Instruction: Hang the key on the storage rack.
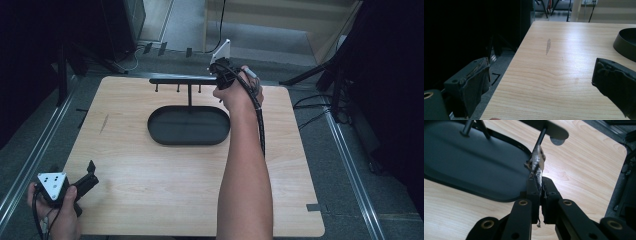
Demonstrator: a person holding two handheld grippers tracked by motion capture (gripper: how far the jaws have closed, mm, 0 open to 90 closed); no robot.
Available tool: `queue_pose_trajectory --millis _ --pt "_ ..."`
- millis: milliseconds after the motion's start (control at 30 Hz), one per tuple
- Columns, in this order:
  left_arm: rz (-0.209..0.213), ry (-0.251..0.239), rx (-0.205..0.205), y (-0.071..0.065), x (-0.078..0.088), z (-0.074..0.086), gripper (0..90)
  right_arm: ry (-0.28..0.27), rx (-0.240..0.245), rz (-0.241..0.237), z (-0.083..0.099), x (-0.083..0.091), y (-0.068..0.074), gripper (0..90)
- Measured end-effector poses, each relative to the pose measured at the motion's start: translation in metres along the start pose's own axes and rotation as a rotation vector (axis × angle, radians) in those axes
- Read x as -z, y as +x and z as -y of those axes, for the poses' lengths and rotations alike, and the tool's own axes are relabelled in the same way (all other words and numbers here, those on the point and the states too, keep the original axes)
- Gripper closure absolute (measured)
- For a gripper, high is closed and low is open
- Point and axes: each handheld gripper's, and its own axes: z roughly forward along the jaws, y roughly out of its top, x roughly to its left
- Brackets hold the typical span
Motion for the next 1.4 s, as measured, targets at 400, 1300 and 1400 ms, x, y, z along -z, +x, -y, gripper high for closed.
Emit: queue_pose_trajectory --millis 400,1300,1400 --pt "0.001 0.002 -0.001 0.0 0.0 0.0 2.2 0.009 0.072 0.02 0.003 0.008 0.001 87.3" --pt "0.003 0.001 -0.003 -0.001 0.0 0.0 2.2 -0.05 0.176 0.014 -0.002 0.032 0.012 89.2" --pt "0.003 0.002 -0.004 -0.001 0.0 0.0 2.2 -0.07 0.153 0.024 -0.005 0.036 0.012 89.2"
